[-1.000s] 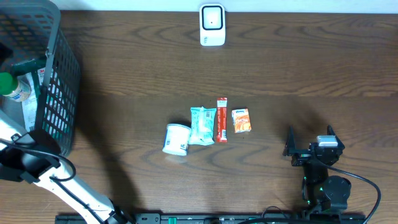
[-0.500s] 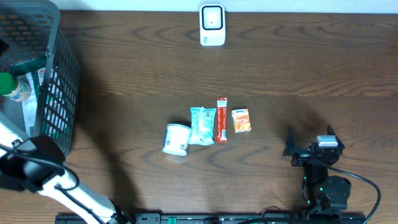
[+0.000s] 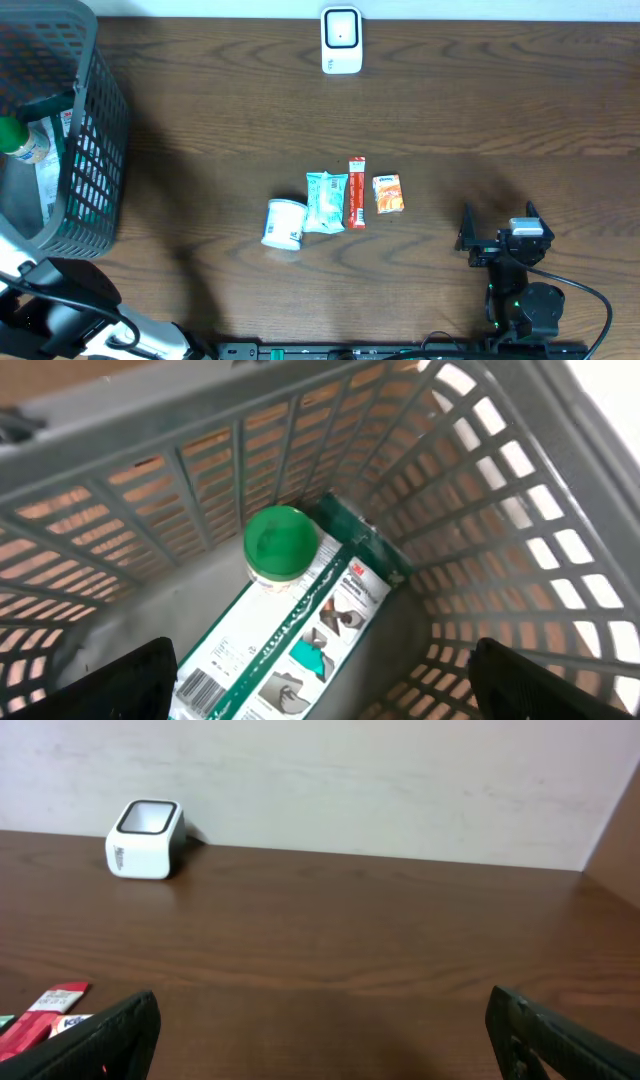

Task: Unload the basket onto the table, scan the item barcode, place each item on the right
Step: 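Reach the left gripper down toward the green-capped bottle in the basket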

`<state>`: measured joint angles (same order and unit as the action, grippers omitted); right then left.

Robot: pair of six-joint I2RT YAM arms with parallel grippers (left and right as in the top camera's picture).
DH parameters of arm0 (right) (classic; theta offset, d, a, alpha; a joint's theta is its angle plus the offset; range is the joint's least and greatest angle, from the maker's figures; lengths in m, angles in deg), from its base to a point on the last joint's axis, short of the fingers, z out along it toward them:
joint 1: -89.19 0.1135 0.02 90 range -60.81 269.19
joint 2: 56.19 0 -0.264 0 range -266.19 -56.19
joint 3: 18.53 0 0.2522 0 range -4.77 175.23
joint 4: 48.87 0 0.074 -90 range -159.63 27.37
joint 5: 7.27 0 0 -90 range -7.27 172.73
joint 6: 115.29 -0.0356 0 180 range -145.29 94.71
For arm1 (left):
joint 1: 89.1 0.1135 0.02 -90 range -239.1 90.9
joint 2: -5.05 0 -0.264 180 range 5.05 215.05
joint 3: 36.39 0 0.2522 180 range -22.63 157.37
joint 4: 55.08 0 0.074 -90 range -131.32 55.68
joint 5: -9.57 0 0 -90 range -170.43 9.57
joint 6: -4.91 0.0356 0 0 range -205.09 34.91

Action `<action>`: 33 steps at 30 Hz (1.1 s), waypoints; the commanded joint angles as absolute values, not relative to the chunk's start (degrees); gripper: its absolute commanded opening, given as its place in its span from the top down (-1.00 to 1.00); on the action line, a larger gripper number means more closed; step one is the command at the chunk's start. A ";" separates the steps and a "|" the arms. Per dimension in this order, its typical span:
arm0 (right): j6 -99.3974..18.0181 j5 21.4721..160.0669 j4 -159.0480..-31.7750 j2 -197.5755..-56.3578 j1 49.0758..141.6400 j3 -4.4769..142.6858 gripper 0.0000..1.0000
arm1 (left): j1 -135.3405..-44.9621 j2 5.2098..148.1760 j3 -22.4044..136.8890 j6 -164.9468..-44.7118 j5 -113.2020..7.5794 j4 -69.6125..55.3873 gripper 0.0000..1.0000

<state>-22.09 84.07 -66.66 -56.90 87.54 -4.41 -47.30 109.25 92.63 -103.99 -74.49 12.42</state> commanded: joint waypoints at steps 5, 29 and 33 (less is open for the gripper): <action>-21.83 84.29 -66.90 -56.73 87.04 -4.48 -0.98 | -46.91 111.26 88.80 -105.56 -77.60 8.15 -0.86; -21.83 84.29 -66.90 -56.73 87.04 -4.48 -0.98 | -48.87 121.88 83.58 -109.91 -84.96 -0.30 -0.86; -21.83 84.29 -66.90 -56.73 87.04 -4.48 -0.98 | -50.25 121.88 82.53 -110.81 -85.25 -1.77 -0.86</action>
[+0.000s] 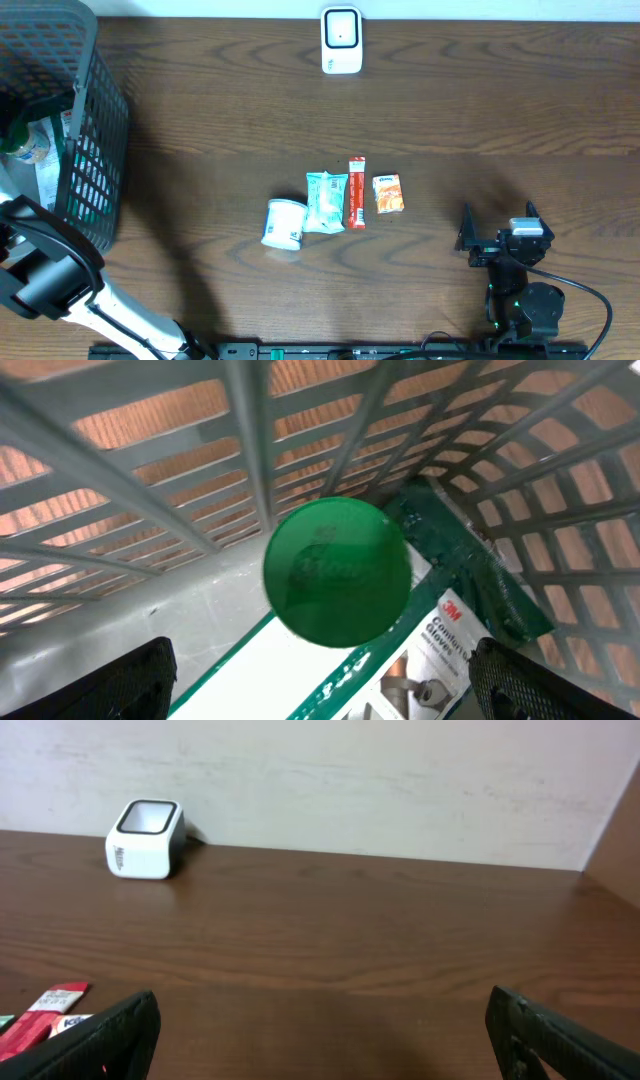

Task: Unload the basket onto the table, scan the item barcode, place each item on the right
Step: 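Reach the left gripper down toward the green-capped bottle in the basket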

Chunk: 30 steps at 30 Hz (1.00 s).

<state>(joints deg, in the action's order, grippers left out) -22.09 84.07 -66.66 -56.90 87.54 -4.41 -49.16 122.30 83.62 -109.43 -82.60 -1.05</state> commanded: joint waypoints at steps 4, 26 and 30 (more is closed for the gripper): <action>-21.83 84.31 -66.90 -56.73 87.04 -4.48 -0.98 | -51.37 121.88 79.69 -112.91 -89.68 -4.63 -0.87; -21.83 84.31 -66.90 -56.73 87.04 -4.46 -0.99 | -51.96 125.34 74.82 -115.66 -90.60 -14.93 -0.87; -21.83 84.29 -66.90 -56.73 87.04 -4.48 -0.98 | -51.96 125.95 74.82 -115.64 -90.60 -16.02 -0.87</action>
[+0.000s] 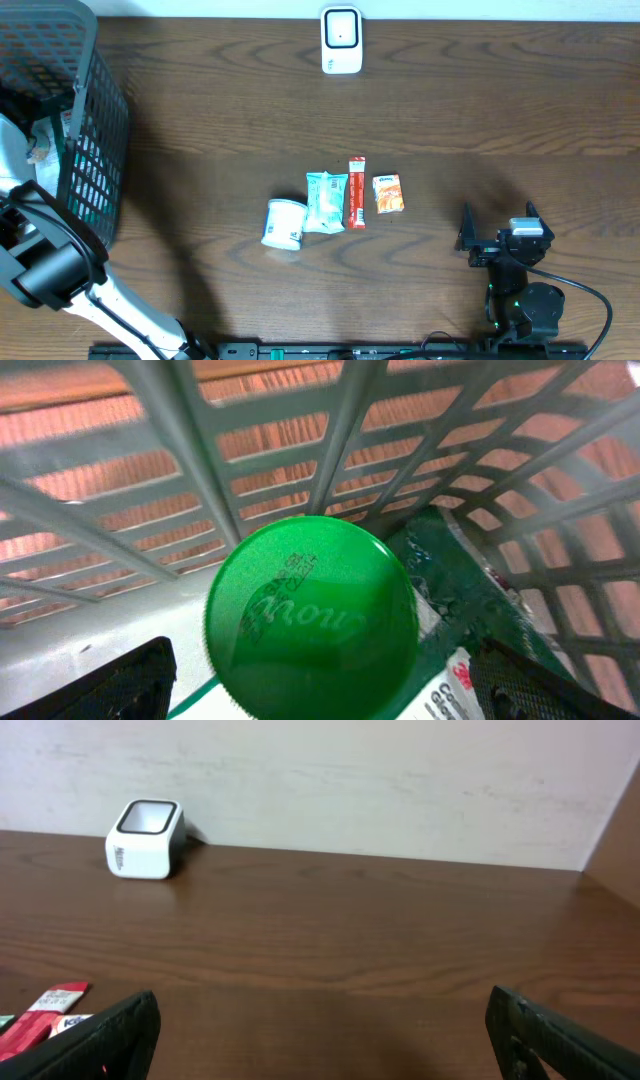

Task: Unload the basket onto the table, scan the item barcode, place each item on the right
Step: 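Reach the left gripper down toward the green-capped bottle in the basket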

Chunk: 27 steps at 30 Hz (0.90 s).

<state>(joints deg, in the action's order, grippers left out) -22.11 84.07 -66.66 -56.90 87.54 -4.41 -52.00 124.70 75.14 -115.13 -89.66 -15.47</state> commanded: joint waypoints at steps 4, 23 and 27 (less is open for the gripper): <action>-21.83 84.29 -66.90 -56.73 87.04 -4.48 -0.99 | -51.96 125.95 74.82 -115.64 -90.58 -16.39 -0.86; -21.83 84.31 -66.90 -56.73 87.04 -4.48 -0.98 | -52.22 127.98 74.18 -115.57 -90.58 -16.78 -0.52; -21.83 84.31 -66.90 -56.73 87.04 -4.48 -0.98 | -52.15 127.74 74.20 -114.68 -90.58 -16.57 -0.31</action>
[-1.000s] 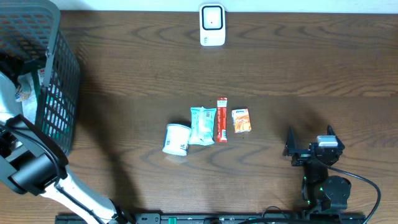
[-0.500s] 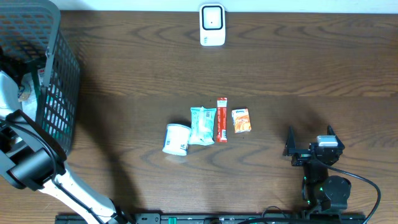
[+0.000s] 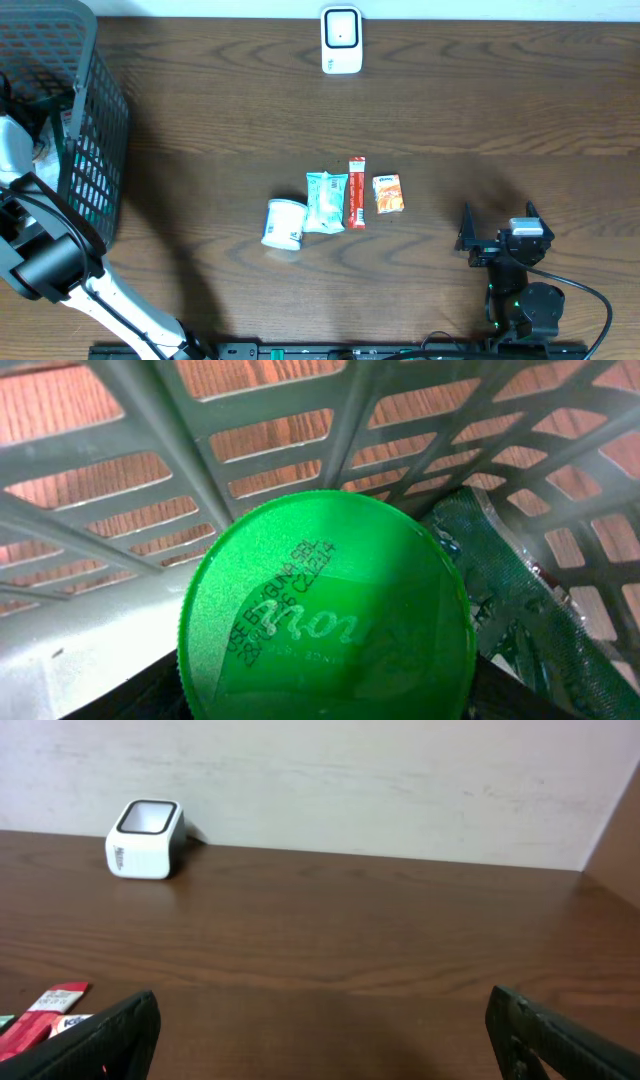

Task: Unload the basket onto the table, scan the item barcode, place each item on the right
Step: 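Reach the left gripper down toward the green-capped bottle in the basket, then grasp the green-capped bottle with the left gripper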

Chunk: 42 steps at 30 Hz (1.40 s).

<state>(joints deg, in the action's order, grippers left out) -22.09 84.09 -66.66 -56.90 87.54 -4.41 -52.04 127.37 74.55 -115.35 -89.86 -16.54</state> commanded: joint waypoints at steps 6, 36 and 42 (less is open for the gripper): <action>-21.83 84.29 -66.90 -56.73 87.04 -4.48 -0.98 | -52.15 126.19 74.20 -113.21 -90.58 -15.47 -0.18; -21.83 84.31 -66.90 -56.73 87.04 -4.48 -0.99 | -52.24 84.33 74.25 -110.20 -83.15 -2.18 -0.17; -21.83 84.29 -66.90 -56.73 87.04 -4.48 -0.98 | -52.22 76.75 74.25 -110.15 -73.44 5.90 -0.18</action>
